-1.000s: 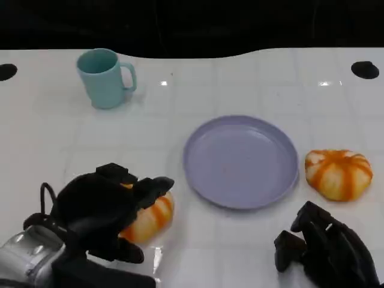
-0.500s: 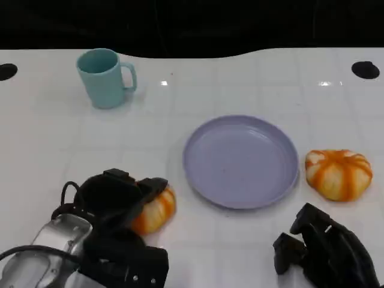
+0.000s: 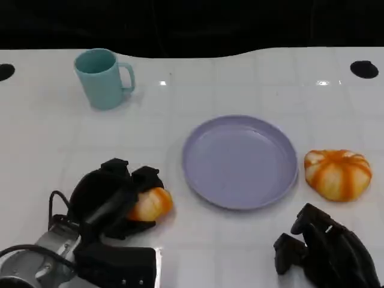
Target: Grasp the bread from the table and place it into the plate.
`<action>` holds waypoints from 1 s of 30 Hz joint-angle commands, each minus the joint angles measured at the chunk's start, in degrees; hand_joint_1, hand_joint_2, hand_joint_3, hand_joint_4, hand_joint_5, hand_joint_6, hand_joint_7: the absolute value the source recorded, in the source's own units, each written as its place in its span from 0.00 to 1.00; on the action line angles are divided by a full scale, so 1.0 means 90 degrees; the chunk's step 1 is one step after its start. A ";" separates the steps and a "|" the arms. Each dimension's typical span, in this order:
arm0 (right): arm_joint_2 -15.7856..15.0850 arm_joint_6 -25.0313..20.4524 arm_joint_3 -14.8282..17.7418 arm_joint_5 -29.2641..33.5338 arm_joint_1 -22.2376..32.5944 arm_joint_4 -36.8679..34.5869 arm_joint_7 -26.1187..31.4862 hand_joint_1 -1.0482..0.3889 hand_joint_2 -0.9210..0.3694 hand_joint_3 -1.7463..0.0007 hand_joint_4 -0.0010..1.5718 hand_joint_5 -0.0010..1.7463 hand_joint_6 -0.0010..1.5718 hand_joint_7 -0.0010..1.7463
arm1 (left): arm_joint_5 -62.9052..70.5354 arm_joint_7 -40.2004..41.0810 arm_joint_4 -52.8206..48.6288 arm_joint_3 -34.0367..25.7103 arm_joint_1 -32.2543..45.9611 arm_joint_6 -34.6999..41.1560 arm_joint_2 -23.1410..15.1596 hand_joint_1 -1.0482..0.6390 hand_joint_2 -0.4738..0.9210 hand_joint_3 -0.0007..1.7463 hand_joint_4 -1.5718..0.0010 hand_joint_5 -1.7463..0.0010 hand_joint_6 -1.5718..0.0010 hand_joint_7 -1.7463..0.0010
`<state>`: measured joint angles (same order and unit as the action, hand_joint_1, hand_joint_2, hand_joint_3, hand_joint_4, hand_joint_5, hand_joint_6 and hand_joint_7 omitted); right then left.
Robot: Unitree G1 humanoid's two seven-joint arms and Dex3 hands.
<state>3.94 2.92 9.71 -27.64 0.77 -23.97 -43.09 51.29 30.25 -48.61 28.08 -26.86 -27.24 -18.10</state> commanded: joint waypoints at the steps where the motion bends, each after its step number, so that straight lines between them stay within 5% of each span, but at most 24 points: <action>1: -0.0073 0.0092 0.0039 -0.0022 -0.0008 -0.0081 -0.0018 0.33 0.00 0.86 0.50 0.97 0.45 0.81 | -0.0166 0.0474 0.0094 -0.0109 0.0000 0.0007 -0.0114 0.48 0.78 0.67 0.50 0.00 0.62 0.00; 17: -0.0123 0.0035 0.0113 -0.0084 -0.0071 -0.0230 -0.0121 0.34 0.00 0.87 0.50 0.96 0.45 0.79 | -0.0563 0.0497 0.1924 -0.0497 -0.0188 0.1035 0.0666 0.49 0.78 0.50 0.49 0.00 0.63 0.00; 30: -0.0083 0.0195 0.0071 0.0027 -0.0029 -0.0228 -0.0077 0.33 0.00 0.86 0.51 0.95 0.45 0.79 | -0.0611 0.0084 -0.0200 0.0164 -0.1894 0.0497 0.1537 0.45 0.76 0.54 0.46 0.00 0.55 0.06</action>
<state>3.79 4.40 10.37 -27.71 -0.34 -25.94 -44.32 46.81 32.71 -47.24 29.16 -41.55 -22.34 -4.70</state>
